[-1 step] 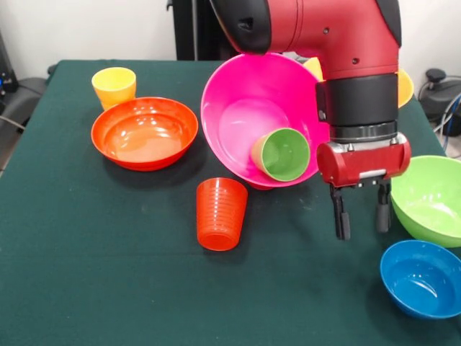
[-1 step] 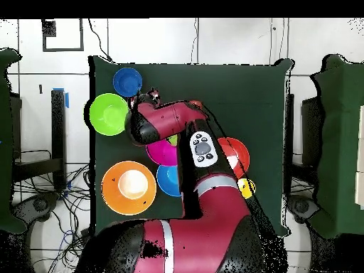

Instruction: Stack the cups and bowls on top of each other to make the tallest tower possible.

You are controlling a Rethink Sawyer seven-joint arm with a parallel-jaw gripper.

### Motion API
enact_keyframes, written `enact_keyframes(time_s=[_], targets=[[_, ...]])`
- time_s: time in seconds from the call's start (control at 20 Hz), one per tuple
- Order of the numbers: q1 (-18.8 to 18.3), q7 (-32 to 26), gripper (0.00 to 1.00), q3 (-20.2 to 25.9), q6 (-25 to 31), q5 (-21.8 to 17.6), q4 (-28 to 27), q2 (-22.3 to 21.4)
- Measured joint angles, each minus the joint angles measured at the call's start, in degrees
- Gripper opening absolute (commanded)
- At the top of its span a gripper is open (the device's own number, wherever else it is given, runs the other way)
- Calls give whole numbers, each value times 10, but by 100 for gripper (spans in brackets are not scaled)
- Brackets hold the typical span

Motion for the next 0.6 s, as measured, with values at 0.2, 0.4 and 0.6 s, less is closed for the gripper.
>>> enact_keyframes(time_s=[0.2, 0.4, 0.6], targets=[[-3, 0, 100, 3, 0, 5, 0, -5], [-9, 0, 100, 11, 0, 10, 1, -6], [-14, 0, 100, 22, -1, 10, 2, -4]])
